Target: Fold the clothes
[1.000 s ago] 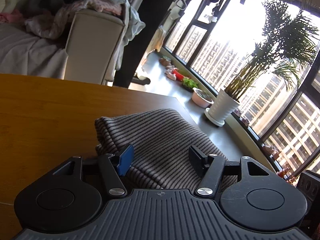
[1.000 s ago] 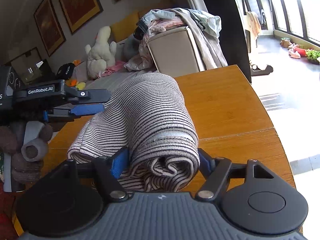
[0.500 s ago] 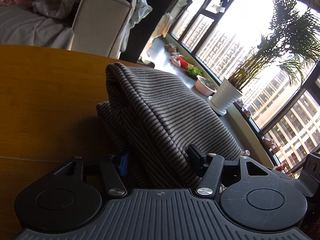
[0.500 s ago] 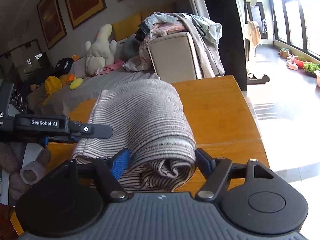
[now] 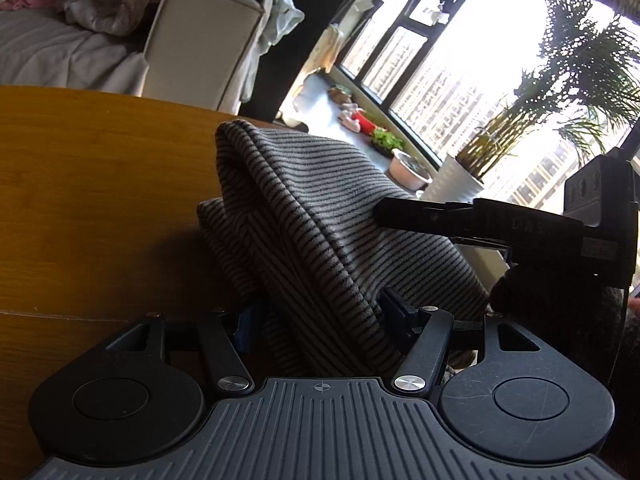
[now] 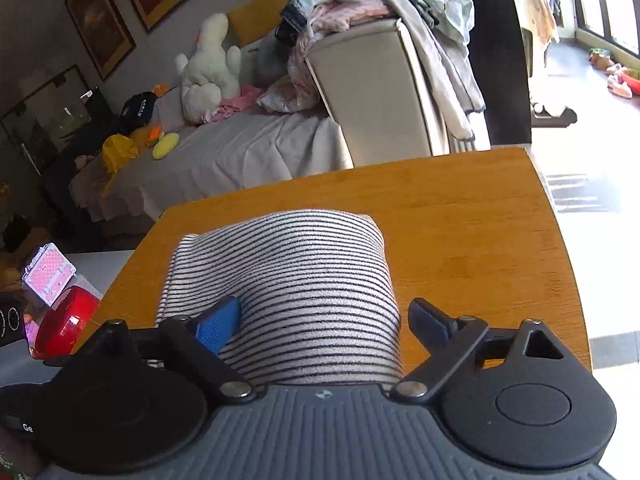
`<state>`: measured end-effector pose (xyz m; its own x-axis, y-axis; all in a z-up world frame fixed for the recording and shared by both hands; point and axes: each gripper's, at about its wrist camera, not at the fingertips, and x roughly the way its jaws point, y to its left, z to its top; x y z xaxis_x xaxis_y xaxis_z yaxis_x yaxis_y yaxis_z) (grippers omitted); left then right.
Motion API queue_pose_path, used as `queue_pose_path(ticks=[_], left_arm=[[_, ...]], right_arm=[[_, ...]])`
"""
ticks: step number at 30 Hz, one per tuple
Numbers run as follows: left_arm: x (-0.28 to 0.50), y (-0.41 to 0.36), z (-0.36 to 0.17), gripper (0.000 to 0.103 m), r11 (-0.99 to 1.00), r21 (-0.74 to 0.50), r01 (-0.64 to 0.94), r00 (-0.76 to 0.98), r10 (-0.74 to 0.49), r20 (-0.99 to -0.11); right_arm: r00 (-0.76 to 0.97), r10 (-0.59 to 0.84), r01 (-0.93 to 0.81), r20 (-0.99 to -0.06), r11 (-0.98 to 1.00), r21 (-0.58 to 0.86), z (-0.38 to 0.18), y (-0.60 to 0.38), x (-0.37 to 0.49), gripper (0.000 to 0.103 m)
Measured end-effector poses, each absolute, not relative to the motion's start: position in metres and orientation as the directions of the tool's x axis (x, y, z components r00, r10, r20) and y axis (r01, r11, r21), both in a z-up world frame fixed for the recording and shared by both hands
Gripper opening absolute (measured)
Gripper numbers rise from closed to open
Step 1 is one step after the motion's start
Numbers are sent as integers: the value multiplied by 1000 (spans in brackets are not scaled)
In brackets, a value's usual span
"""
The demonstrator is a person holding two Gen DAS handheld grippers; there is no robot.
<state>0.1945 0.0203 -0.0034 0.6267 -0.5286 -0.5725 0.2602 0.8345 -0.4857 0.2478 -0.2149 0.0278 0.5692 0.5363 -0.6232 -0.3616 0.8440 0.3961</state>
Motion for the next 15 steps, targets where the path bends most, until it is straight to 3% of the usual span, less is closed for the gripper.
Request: queue_pose_path(ticks=[1,5,9,15], left_arm=[[195,21,-4,68,833,-489,260,625,-531,-572],[197,24,-6,68,827,-495,267,619,-540,-569],[196,25,-8,69,826,-495,269,619,-542,-568],[198,26,-8,71,825,-499,266,616,-544,-570]], right_arm=[[565,548,-361,-616,836,412,27,-216,247,92],[554,598,-368,-580,800,473,29,-221,242,76],[568,659,-433,-493,749,502,49,-228,223,70],[597,552,-346,-582,832,433,23,-238,218,69]])
